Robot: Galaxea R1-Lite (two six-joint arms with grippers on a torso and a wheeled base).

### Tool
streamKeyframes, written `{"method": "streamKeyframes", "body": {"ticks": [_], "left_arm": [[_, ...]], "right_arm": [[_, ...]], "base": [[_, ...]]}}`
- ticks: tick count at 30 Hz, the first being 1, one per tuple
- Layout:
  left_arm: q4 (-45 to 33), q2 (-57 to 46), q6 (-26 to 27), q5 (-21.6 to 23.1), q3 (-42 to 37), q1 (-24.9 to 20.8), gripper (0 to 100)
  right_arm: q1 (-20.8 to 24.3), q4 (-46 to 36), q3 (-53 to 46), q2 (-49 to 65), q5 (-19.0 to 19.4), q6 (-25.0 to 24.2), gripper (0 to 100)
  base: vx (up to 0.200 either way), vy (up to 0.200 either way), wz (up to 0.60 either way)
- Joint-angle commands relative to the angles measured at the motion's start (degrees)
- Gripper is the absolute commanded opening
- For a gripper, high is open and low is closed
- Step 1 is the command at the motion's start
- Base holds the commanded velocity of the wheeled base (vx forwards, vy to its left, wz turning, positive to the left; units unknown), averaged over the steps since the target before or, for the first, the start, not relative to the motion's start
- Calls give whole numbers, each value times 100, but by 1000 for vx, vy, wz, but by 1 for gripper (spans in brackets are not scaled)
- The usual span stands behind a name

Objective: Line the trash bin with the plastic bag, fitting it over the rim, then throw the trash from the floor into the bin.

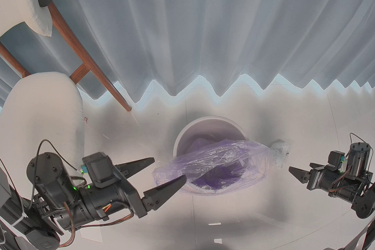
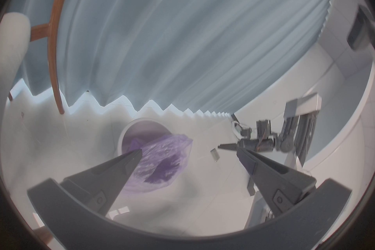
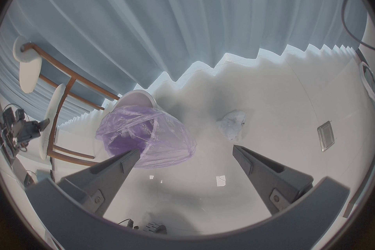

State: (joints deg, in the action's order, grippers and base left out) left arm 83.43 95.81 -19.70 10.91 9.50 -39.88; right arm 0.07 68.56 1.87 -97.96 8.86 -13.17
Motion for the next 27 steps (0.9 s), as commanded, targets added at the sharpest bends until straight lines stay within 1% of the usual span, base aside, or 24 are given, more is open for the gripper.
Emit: {"method": "streamKeyframes", "body": {"ticks": [1, 3, 4, 5, 6, 7, 8, 10, 12, 14, 15, 16, 18, 21, 27], "left_arm": [[-1628, 70, -421, 43, 1230, -20, 100], [-2481, -88, -262, 52, 1511, -47, 100], [-2859, -124, 10, 87, 1590, -47, 100], [-3193, -115, 414, 113, 1634, -20, 100], [-3325, -80, 748, 157, 1634, 24, 100], [-3465, 17, 1241, 236, 1626, 94, 100], [-3457, 158, 1522, 324, 1617, 164, 100], [-3448, 325, 1698, 403, 1634, 217, 100], [-3342, 641, 2119, 596, 1669, 340, 100], [-3184, 949, 2664, 930, 1696, 560, 100], [-3184, 949, 2664, 930, 1696, 560, 100], [-2850, 1300, 3455, 1291, 1810, 762, 100], [-2657, 1582, 3991, 1484, 1995, 894, 100], [-2648, 1749, 4158, 1572, 2276, 920, 100], [-2657, 2170, 4264, 1590, 2707, 938, 100]], "right_arm": [[-7, 96, 130, -188, 89, 42, 100], [-7, 96, 191, -241, 89, 42, 100], [-7, 96, 209, -267, 89, 60, 100], [-7, 96, 235, -293, 89, 69, 100], [1, 96, 262, -311, 89, 69, 100], [1, 79, 306, -320, 89, 69, 100], [1, 79, 341, -364, 89, 69, 100], [1, 96, 367, -425, 89, 69, 100], [1, 87, 358, -478, 89, 69, 100], [1, 87, 350, -531, 81, 60, 100], [1, 87, 350, -531, 81, 60, 100], [10, 96, 358, -522, 72, 77, 100], [28, 105, 367, -496, 63, 77, 100], [37, 114, 376, -487, 63, 77, 100], [28, 290, 376, -504, 63, 69, 100]], "base": [[0, 0, 0], [0, 0, 0], [0, 0, 0], [0, 0, 0], [0, 0, 0], [0, 0, 0], [0, 0, 0], [0, 0, 0], [0, 0, 0], [0, 0, 0], [0, 0, 0], [0, 0, 0], [0, 0, 0], [0, 0, 0], [0, 0, 0]]}}
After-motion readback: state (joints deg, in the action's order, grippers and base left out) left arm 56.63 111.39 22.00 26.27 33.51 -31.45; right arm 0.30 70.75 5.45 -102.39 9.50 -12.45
